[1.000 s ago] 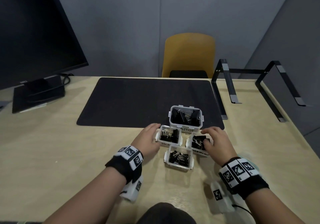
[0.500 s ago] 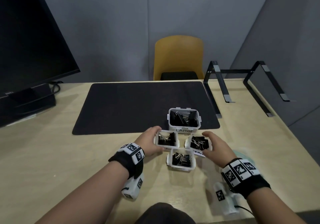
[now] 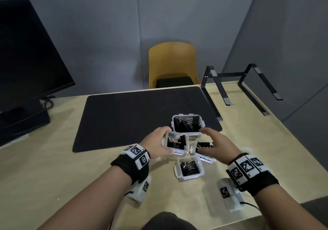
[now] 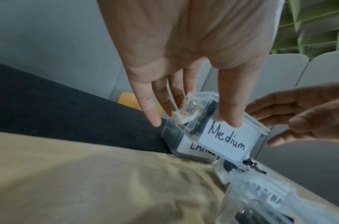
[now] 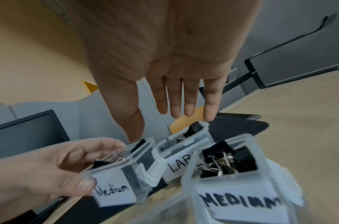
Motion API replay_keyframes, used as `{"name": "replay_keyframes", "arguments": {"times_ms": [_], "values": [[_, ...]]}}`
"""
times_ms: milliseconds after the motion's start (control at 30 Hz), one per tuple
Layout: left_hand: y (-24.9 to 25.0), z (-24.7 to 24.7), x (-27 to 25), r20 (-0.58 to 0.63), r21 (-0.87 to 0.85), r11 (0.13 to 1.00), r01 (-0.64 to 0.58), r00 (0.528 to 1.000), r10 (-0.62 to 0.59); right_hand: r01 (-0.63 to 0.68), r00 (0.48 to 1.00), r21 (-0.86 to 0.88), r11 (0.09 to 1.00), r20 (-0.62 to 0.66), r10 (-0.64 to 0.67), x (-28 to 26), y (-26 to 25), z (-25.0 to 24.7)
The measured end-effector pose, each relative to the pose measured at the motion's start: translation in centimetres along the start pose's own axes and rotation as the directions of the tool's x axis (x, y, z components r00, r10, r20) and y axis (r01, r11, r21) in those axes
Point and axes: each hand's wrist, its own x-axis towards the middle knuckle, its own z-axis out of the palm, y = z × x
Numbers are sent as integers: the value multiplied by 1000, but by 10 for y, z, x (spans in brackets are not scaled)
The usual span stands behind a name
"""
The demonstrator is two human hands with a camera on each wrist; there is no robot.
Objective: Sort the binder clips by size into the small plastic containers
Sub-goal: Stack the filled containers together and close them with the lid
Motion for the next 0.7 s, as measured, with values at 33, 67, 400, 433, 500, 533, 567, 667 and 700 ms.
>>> {"name": "replay_keyframes", "arguments": {"times_ms": [33, 67, 400, 433, 500, 533, 567, 667, 700], "values": [[4, -1, 3, 15, 6, 1000, -23, 1000, 23, 11, 1000, -10, 1000, 10, -11, 1, -6, -1], [8, -1, 6, 29, 9, 999, -42, 999, 42, 23, 999, -24, 999, 23, -22, 2, -11, -2], [42, 16, 34, 109, -47, 988, -147, 982, 152, -16, 985, -238, 971, 161, 55, 9, -22, -18], [43, 18, 36, 105, -62, 988, -145, 983, 151, -32, 987, -244, 969, 145, 70, 10, -20, -19], [43, 21, 39, 81, -93, 985, -148, 984, 156, -69, 988, -258, 964, 114, 101, 12, -14, -24], [42, 22, 39, 66, -103, 983, -150, 985, 157, -87, 988, -261, 961, 101, 116, 12, -10, -26], [41, 23, 39, 51, -113, 983, -145, 987, 151, -104, 987, -261, 960, 89, 131, 13, -7, -27], [32, 28, 40, 43, -99, 988, -116, 992, 120, -150, 983, -254, 955, 68, 172, 13, 3, -29], [29, 30, 40, 56, -81, 991, -105, 992, 109, -161, 981, -256, 953, 68, 184, 13, 5, -29]]}}
